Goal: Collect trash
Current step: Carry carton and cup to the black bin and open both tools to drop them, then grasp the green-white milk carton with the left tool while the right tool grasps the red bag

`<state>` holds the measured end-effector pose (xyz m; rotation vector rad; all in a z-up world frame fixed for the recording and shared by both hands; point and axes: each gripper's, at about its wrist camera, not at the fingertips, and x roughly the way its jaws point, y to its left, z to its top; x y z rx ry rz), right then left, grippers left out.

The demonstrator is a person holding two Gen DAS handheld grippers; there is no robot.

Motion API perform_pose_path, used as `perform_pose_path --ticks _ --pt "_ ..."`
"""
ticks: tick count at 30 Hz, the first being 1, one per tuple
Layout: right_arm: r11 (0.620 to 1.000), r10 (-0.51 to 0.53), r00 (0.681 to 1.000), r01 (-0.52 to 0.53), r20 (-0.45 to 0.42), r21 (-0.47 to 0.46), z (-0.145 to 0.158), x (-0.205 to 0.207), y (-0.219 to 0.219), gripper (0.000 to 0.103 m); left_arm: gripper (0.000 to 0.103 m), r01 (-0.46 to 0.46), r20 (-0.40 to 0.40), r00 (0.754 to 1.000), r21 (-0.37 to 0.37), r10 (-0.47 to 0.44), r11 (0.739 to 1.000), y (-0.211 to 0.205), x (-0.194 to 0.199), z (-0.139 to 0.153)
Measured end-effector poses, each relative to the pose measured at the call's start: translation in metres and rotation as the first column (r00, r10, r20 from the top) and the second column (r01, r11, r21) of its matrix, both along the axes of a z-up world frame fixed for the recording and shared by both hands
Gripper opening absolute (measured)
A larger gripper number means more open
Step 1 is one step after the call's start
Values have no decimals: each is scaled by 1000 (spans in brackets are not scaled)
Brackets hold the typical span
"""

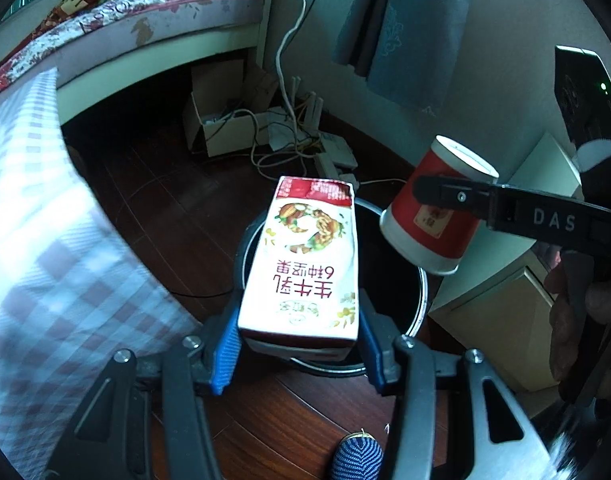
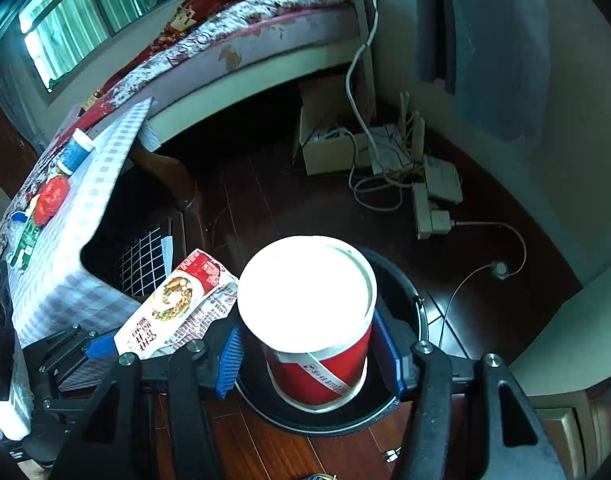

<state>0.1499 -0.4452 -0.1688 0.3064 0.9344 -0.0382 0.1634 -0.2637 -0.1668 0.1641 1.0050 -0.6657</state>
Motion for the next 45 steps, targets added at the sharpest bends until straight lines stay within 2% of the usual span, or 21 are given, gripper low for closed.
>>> perform_pose_path --ticks 3,4,5,6,7,11,18,24,30,35,45 --pt "999 1 1000 0 -10 42 -11 9 -6 63 58 19 -39 999 -29 -20 999 -6 8 -5" --pt "999 -17 1000 18 -26 32 -15 11 -9 75 76 16 -60 998 -30 -18 999 -8 10 -7" --pt "998 -49 998 50 -43 28 -18 12 -14 85 88 1 -77 997 -38 -3 999 -7 12 -9" --pt "996 -80 996 81 -50 33 -20 11 -20 101 91 -21 -83 996 -52 17 998 -4 13 -9" --pt "994 -106 993 108 -48 27 -19 9 -25 102 95 -48 -85 995 -50 44 998 -1 14 -10" --pt "987 -156 987 154 -41 -44 -12 0 -31 102 98 -101 -53 994 -25 100 995 7 9 -6" --pt "980 -143 989 136 -34 -148 4 -20 -18 102 100 -131 37 991 -8 131 991 19 -10 18" --pt "978 -135 991 133 -1 -161 24 -40 -6 102 100 -162 92 983 5 161 987 36 -16 36" --pt "978 -106 993 112 42 -176 49 -50 17 102 102 -202 162 966 -14 201 979 63 -29 63" --pt "982 -59 995 72 76 -177 66 -53 45 102 102 -238 182 953 -37 241 971 88 -33 77" --pt "981 61 990 -36 128 -192 95 -45 111 102 102 -348 241 904 -64 353 935 151 -40 103"
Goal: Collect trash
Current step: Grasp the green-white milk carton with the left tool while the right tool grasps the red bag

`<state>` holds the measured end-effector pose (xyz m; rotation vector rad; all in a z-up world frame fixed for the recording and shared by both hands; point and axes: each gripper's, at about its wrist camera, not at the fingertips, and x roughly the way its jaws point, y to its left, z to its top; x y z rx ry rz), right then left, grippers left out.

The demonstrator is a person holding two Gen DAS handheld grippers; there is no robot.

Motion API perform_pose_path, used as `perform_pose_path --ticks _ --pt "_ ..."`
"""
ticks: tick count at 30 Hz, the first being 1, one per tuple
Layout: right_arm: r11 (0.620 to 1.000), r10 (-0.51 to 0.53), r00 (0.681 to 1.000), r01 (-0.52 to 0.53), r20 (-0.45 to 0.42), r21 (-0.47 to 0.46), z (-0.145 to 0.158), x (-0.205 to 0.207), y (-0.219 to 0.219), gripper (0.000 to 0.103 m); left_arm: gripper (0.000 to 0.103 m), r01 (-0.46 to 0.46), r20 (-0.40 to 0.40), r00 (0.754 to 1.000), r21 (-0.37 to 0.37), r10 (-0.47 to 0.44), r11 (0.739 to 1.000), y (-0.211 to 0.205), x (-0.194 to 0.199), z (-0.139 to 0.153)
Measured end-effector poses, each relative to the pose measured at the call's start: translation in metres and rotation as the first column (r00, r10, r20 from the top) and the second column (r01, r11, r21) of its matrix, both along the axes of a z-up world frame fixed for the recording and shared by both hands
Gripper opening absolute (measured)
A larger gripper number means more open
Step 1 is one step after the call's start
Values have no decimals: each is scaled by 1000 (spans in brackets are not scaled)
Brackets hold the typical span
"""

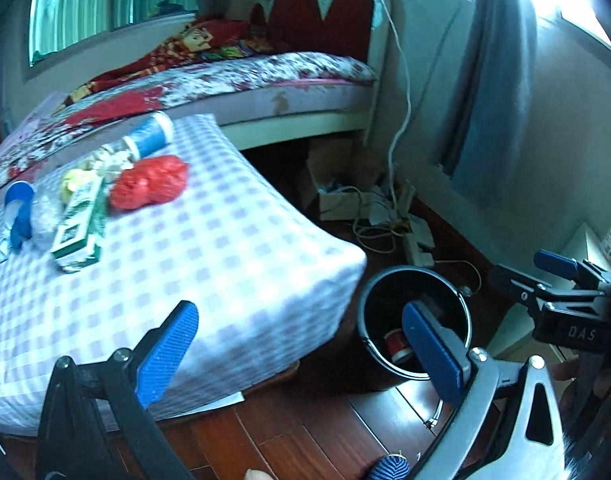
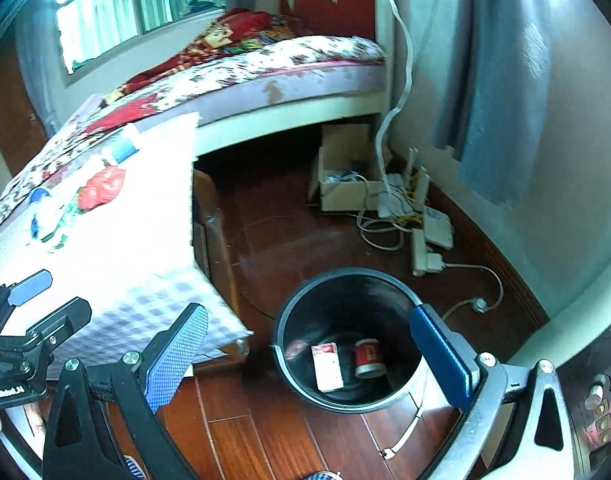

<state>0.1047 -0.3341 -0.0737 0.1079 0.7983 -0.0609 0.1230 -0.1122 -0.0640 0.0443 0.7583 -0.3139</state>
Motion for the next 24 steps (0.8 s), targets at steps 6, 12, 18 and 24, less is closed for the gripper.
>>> perform_pose_path --ticks 6,12,18,24 --pt "996 88 996 -87 36 -15 17 12 44 102 102 -88 44 995 1 88 996 37 0 11" --pt "986 165 985 -164 53 -25 26 26 84 102 102 -164 60 985 2 164 986 78 6 13" --pt "973 228 972 -227 54 -38 26 45 120 102 102 -241 64 969 17 240 970 118 19 7" --pt "959 284 958 -282 50 -41 20 80 142 102 100 -327 36 944 5 327 945 155 53 -5"
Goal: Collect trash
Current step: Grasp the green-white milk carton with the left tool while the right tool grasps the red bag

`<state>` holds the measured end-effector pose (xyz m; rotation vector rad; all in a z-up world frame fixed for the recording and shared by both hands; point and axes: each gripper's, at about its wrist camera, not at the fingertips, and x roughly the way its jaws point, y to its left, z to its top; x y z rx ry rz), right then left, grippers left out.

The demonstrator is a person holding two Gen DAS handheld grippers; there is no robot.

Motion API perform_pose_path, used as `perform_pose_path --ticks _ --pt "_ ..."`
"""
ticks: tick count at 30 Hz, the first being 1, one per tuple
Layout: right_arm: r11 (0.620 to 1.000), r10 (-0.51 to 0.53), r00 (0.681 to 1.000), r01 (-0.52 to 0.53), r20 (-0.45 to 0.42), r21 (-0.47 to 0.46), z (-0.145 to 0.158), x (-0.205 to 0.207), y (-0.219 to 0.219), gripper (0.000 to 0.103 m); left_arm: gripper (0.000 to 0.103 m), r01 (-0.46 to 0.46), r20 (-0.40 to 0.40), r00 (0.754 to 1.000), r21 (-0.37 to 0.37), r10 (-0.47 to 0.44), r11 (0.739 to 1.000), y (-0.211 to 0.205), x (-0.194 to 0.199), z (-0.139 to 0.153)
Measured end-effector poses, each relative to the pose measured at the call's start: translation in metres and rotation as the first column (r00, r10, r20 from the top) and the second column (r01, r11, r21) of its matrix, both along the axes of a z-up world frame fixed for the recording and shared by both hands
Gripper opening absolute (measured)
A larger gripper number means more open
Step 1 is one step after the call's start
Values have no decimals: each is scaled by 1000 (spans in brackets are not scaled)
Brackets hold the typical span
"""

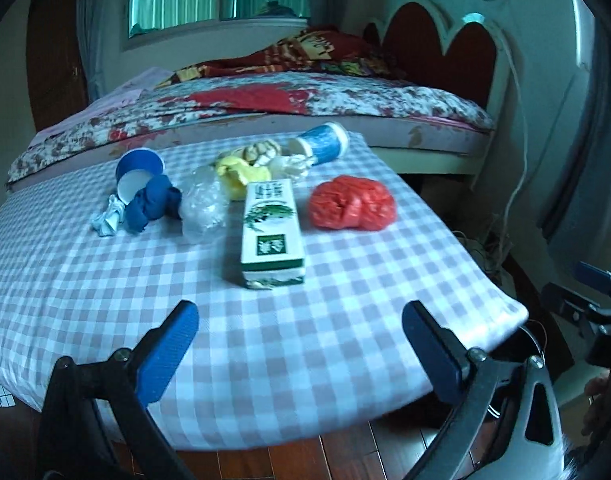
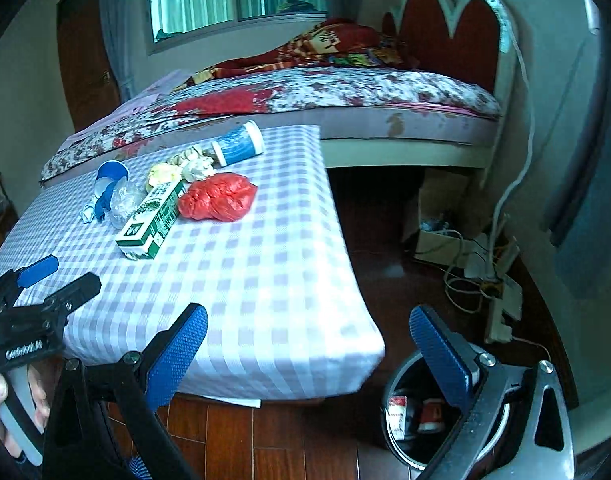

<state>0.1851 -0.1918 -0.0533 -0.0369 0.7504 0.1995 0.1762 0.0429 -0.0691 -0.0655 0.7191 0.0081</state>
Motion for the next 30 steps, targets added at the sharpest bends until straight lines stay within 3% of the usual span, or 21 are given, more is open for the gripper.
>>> perform_pose_path --ticks 15,17,24,26,30 --pt "990 140 986 -142 -91 -21 -35 111 56 102 70 -47 -119 992 -3 46 999 24 91 -42" --pt "986 163 982 -164 -94 -8 -38 125 67 102 55 -40 -134 990 -21 37 999 29 97 -47" --pt "973 229 969 -230 -92 0 -41 167 105 102 55 -22 -127 992 -53 15 998 36 103 -46" --pt "969 243 964 -245 -107 -11 -45 178 115 97 54 -19 -124 992 -41 14 999 36 103 -46" --pt "959 282 950 -283 -136 11 -52 187 125 74 54 -3 -118 993 -45 -2 999 35 103 -44"
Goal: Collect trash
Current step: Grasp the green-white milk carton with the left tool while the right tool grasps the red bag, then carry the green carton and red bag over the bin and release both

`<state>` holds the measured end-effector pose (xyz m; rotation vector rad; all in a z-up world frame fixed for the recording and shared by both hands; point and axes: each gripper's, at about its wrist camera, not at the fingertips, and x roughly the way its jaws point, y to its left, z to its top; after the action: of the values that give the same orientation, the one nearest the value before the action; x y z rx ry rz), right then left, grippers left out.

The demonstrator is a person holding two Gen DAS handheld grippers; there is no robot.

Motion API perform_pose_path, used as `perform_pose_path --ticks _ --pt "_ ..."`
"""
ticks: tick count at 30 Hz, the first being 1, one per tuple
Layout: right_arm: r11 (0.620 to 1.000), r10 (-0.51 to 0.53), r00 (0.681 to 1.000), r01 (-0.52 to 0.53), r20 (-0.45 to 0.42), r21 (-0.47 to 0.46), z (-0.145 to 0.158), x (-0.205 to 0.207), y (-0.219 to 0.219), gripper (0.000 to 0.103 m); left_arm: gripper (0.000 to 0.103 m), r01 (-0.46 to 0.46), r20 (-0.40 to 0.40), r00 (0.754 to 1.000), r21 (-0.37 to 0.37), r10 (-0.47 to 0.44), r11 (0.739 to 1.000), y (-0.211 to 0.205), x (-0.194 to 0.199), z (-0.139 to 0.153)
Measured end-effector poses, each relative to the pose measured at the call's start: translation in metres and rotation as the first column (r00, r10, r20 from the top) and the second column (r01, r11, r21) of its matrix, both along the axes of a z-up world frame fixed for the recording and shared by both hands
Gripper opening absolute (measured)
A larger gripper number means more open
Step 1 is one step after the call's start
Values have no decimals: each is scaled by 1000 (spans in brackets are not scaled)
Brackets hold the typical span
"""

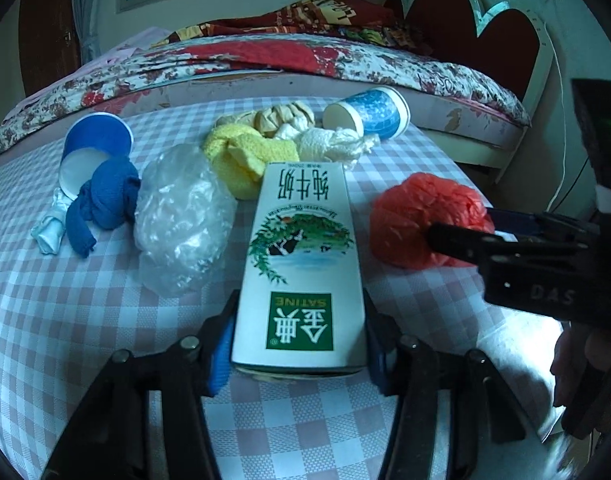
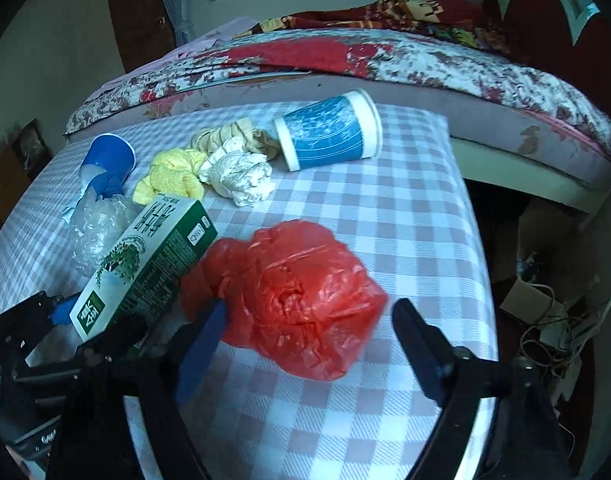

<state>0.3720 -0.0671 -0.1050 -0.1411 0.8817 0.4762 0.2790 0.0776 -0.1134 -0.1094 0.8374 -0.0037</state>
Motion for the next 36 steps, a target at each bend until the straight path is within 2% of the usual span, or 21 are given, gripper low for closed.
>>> perform_pose_path --ticks 1,3,5,7,10,20,27,36 --pt "1000 10 1000 -10 -1 4 0 -1 0 65 54 6 4 1000 -3 -6 1000 0 -1 1" --pt "1000 22 1000 -22 -4 7 -1 -7 2 54 54 16 11 1000 -2 -16 1000 -1 -3 3" --pt "999 33 999 -33 -13 -2 -4 -13 3 50 54 24 16 1000 -5 -24 1000 -2 -6 5" --pt "999 41 999 -41 -7 11 -4 -21 0 36 54 28 23 999 -2 -28 1000 -4 -12 8" --pt "998 36 999 -37 5 47 3 -34 -9 28 54 33 35 999 4 -33 999 -7 -21 14" --pt "997 -15 994 7 108 71 42 -95 -44 25 54 70 79 994 35 -72 997 -28 -61 36" --pt "995 -53 988 40 146 96 67 -136 -72 25 54 89 123 988 41 -94 995 -45 -89 57" --pt "988 -120 973 98 195 118 91 -182 -106 25 54 157 152 975 46 -162 987 -73 -120 74"
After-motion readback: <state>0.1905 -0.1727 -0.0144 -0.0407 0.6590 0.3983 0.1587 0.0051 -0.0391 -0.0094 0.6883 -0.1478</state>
